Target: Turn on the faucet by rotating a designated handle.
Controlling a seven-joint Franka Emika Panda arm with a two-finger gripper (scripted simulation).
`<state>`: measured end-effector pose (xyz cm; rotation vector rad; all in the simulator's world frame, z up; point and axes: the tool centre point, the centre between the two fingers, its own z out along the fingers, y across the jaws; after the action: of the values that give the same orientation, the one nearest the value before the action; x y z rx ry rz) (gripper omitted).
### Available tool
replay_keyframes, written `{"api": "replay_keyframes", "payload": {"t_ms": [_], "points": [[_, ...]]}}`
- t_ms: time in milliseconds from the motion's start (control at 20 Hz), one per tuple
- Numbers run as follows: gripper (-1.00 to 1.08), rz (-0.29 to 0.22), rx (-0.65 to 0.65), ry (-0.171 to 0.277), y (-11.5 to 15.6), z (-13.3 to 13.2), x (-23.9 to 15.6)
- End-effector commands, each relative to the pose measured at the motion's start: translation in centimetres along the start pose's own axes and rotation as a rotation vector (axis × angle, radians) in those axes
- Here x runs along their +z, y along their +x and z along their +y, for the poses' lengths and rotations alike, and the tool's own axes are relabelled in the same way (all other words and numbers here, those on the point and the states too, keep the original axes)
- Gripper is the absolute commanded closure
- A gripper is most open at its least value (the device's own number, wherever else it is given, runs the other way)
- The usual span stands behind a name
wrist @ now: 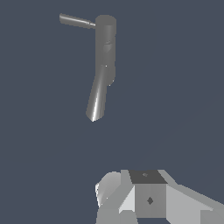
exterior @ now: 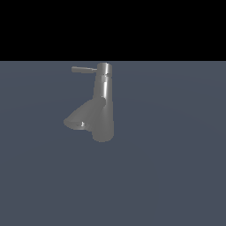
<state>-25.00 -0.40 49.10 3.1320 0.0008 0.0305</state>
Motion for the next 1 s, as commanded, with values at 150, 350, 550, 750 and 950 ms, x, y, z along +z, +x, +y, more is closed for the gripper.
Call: {"api": "replay_keyframes", "payload": {"t_ms": [150,350,550,750,950], "points": [[1.08,0.003,-0.001,0.001,0.0,-0.3,-0.2],[1.08,0.013,-0.010,0.006,-0.1,-1.2,-1.1],[1.08,0.015,-0.017,0.006,-0.3,-1.4,-1.3],[1.08,0.014,-0.006,0.008,0.0,-1.4,-1.2],[1.08,0.012,0.022,0.014,0.7,-1.5,-1.1]]}}
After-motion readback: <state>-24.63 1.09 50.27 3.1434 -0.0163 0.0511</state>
